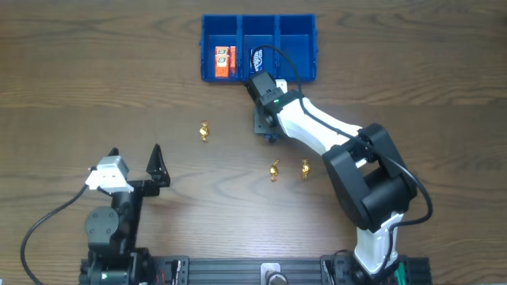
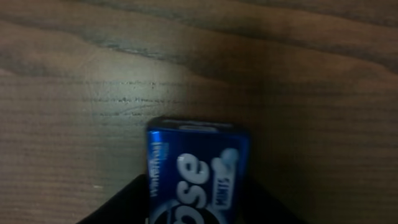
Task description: Sort Candies Into Trays
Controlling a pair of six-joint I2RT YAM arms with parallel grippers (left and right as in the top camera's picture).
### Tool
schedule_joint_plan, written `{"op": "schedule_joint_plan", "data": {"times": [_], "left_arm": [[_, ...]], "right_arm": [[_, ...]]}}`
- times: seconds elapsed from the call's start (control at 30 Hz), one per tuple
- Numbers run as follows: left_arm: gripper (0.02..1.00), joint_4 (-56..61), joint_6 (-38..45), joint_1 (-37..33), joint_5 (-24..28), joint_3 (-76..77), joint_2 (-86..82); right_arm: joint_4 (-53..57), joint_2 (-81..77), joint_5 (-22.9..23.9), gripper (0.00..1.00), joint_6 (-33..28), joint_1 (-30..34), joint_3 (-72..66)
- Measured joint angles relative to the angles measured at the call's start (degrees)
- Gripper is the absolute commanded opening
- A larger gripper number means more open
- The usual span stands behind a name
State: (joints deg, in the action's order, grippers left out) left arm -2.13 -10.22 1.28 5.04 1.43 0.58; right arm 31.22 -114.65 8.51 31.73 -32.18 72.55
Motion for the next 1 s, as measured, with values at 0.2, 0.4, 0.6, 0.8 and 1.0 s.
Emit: {"op": "schedule_joint_plan", "data": {"times": [0.2,0.4,0.6,0.8,1.0], "left_arm": [[0.998,0.0,0.0,0.0,0.0,0.0,0.0],[0.998,0.0,0.0,0.0,0.0,0.0,0.0],[0.996,0.0,0.0,0.0,0.0,0.0,0.0],[0.998,0.0,0.0,0.0,0.0,0.0,0.0],[0.998,0.0,0.0,0.0,0.0,0.0,0.0]], "right_arm": [[0.4,0.1,0.0,0.316,0.4,0.0,0.1],[13.0,5.0,0.9,0.272,-1.0,-0.3,12.5],[17.2,-0.7,5.3,0.277,-6.0,0.6,47.0],[12.1,-16.5,5.2,0.283,-6.6,2.8,49.5],[11.8,-18.1,5.1,0.281,-6.6,3.6,49.3]]}}
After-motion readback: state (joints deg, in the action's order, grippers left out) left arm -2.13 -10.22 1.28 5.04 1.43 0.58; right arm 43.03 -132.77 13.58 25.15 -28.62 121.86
